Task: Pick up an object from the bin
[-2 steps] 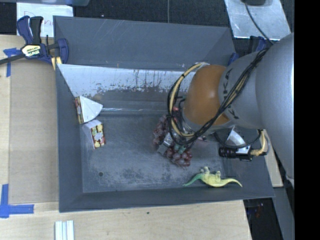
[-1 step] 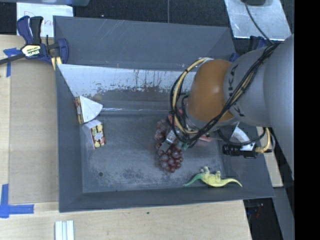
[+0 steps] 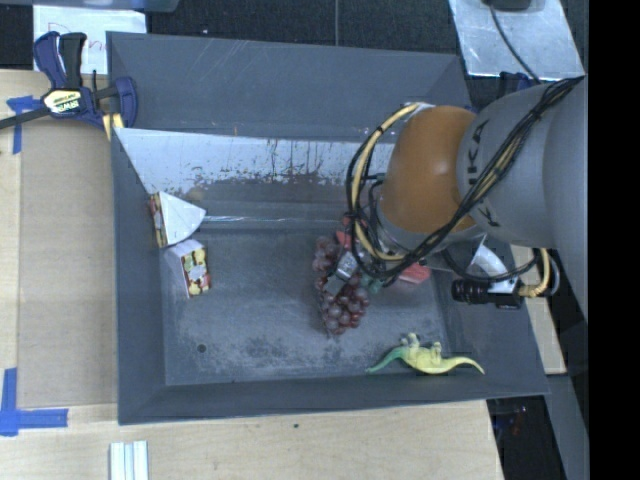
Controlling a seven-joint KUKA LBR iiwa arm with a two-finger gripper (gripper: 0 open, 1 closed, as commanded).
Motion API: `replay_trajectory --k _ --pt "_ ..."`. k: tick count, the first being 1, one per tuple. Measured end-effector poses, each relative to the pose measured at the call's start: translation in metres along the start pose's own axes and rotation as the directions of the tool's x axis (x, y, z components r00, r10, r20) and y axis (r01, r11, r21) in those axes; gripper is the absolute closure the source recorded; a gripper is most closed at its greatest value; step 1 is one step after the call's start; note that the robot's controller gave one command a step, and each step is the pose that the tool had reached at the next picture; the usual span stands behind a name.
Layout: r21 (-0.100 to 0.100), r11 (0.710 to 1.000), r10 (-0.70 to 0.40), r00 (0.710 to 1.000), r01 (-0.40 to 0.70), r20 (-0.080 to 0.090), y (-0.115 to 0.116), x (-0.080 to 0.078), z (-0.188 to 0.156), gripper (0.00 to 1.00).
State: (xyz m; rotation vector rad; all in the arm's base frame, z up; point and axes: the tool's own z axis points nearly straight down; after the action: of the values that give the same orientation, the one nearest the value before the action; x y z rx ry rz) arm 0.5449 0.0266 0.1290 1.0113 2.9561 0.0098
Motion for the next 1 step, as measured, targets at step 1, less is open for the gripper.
replay_trajectory --k 1 --pt "0.007 1.0 -0.001 1.0 0.001 -0.008 -0.0016 0.0014 -0.0139 1.0"
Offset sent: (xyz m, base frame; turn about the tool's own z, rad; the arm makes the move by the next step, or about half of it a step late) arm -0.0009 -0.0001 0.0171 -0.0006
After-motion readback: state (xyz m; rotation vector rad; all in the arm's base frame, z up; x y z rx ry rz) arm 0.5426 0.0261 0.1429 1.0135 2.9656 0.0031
